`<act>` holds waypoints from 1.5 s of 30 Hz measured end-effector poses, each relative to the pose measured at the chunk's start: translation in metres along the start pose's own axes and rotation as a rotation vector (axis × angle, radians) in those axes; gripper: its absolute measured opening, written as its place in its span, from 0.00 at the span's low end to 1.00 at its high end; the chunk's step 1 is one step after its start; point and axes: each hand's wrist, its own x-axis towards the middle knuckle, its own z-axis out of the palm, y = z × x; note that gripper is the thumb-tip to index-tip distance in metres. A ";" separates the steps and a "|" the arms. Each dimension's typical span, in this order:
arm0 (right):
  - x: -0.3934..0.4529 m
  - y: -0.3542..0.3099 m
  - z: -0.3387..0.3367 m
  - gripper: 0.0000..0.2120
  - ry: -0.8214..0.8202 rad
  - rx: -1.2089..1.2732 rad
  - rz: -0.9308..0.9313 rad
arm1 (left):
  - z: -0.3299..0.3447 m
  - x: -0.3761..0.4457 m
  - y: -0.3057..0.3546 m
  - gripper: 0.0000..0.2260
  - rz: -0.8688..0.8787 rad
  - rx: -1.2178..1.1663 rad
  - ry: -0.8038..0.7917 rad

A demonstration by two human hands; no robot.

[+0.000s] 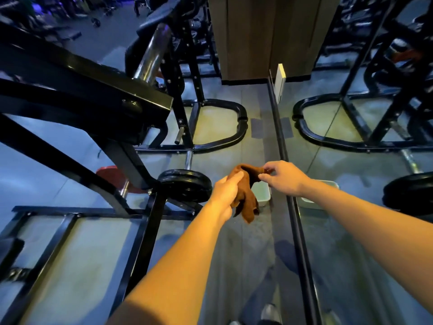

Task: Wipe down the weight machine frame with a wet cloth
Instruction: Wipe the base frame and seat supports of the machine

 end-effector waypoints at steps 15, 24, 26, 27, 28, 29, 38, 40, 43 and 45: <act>0.091 0.051 0.014 0.09 -0.107 0.103 -0.010 | 0.028 0.073 0.011 0.08 -0.105 0.057 0.149; 0.119 0.048 0.021 0.10 -0.157 0.060 -0.079 | 0.003 0.098 0.013 0.02 -0.097 0.064 0.140; 0.126 0.052 0.021 0.10 -0.155 0.036 -0.084 | 0.005 0.110 0.018 0.02 -0.101 0.087 0.125; 0.129 0.055 0.021 0.09 -0.151 0.019 -0.089 | 0.006 0.116 0.022 0.02 -0.103 0.109 0.115; 0.133 0.058 0.020 0.09 -0.144 0.005 -0.087 | 0.009 0.123 0.025 0.02 -0.108 0.137 0.099; 0.138 0.062 0.018 0.08 -0.131 -0.003 -0.082 | 0.012 0.131 0.029 0.01 -0.111 0.159 0.079; 0.186 0.106 0.002 0.07 0.109 -0.031 0.225 | 0.031 0.240 0.049 0.08 0.063 0.793 -0.054; 0.199 0.110 0.004 0.08 0.158 0.018 0.318 | 0.037 0.265 0.054 0.07 0.135 0.885 -0.098; 0.213 0.118 0.006 0.10 0.238 0.080 0.380 | 0.045 0.289 0.062 0.07 0.180 0.897 -0.122; 0.222 0.124 0.003 0.09 0.255 0.084 0.371 | 0.046 0.301 0.065 0.09 0.190 0.903 -0.157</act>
